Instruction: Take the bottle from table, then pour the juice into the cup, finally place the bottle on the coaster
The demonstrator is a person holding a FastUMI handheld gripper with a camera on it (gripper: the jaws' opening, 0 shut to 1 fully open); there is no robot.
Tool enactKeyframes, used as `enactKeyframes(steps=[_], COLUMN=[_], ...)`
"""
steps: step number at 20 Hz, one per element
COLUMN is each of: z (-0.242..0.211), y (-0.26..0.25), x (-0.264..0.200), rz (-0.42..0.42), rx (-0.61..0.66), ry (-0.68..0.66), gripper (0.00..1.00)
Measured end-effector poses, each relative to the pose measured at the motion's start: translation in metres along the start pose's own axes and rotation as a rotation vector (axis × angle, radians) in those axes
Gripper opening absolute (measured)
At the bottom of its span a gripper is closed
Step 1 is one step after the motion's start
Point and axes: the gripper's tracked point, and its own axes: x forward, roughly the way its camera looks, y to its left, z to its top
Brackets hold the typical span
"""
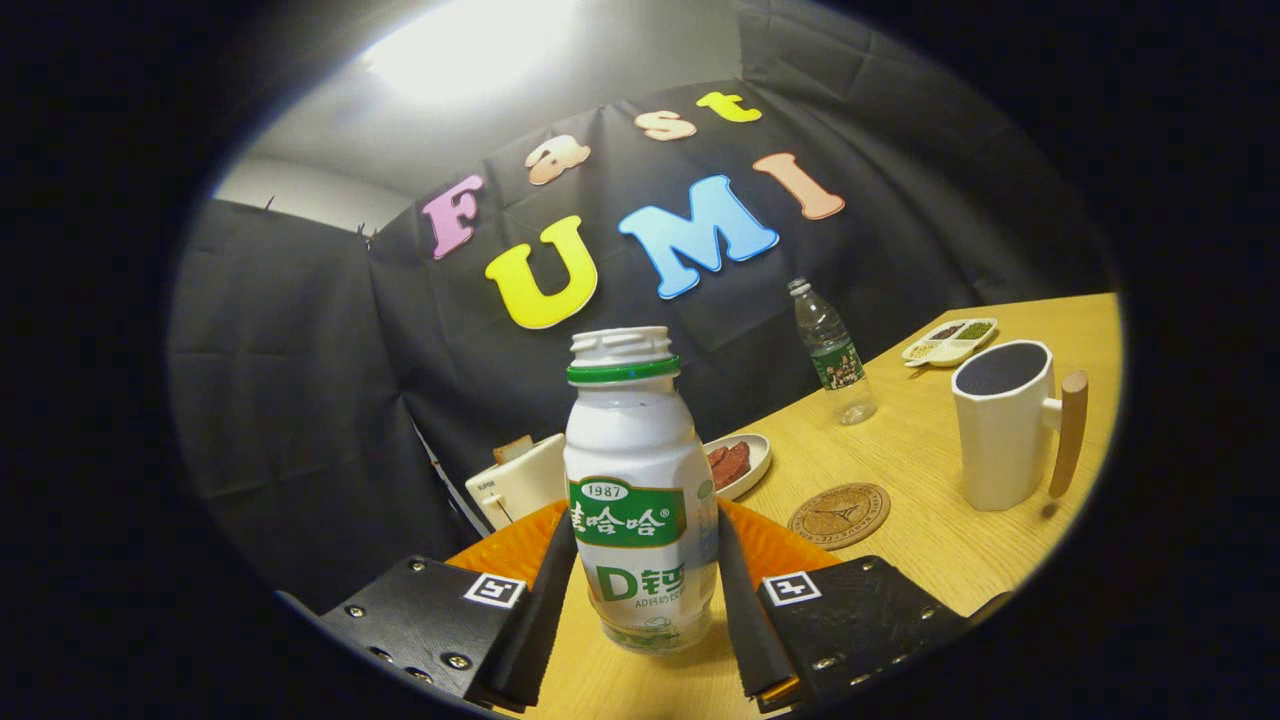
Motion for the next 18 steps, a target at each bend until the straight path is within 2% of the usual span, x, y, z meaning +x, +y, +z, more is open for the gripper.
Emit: enactKeyframes(steps=[8, 18], z=[0.038, 0.06], y=[-0.019, -0.046], x=[-0.002, 0.001], rz=[-0.007, -0.033], rx=[0.251, 0.536], ry=[-0.072, -0.102], gripper=[0.71, 0.71])
